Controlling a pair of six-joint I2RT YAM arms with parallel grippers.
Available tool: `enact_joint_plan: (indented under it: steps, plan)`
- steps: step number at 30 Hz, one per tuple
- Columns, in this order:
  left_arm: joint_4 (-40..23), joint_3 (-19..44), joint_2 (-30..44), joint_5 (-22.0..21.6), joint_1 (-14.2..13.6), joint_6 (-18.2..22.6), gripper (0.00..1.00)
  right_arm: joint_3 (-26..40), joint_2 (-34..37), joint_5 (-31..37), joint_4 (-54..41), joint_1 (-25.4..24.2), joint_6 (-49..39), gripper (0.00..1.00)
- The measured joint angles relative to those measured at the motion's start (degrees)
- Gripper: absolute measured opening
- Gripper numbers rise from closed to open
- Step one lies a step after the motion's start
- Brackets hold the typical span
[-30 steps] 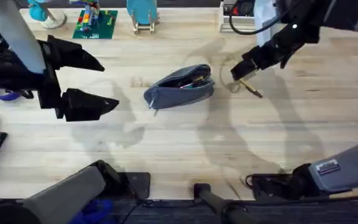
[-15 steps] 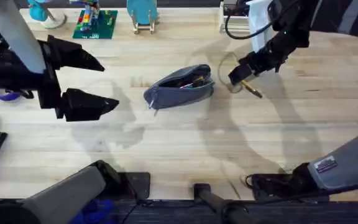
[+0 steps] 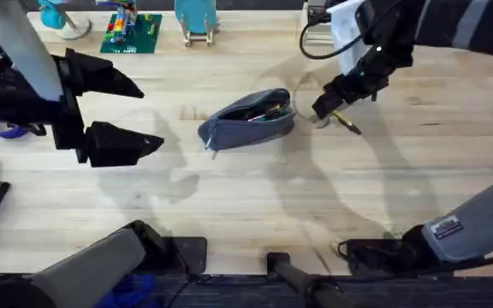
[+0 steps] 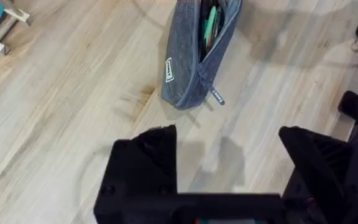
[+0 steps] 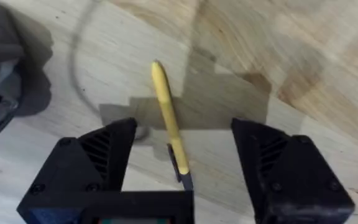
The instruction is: Unzip the bag, pick up the pens from the table one at a time and place them inside, then zip the bag closed.
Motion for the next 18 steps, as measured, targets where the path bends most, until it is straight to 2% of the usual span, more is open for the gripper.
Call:
enact_joint_plan:
  steps: [3, 6, 7, 9, 13, 18]
  plan:
    - [0.0, 0.0, 0.0, 0.0, 0.0, 0.0, 0.995, 0.0, 0.1, 1.2, 0.0, 1.1, 0.7, 0.851]
    - [0.0, 0.0, 0.0, 0.0, 0.0, 0.0, 0.995, 0.0, 0.1, 1.2, -0.2, 1.5, 1.4, 0.673]
    - [0.0, 0.0, 0.0, 0.0, 0.0, 0.0, 0.995, 0.0, 0.1, 1.2, -0.1, 1.6, 2.1, 0.352]
    - [0.0, 0.0, 0.0, 0.0, 0.0, 0.0, 0.995, 0.0, 0.1, 1.2, -0.1, 1.6, 2.3, 0.198]
    - [0.0, 0.0, 0.0, 0.0, 0.0, 0.0, 0.995, 0.1, 0.1, 1.2, 0.0, 1.6, 2.4, 0.054]
    - [0.0, 0.0, 0.0, 0.0, 0.0, 0.0, 0.995, 0.2, 0.1, 1.2, 0.1, 1.6, 2.4, 0.039]
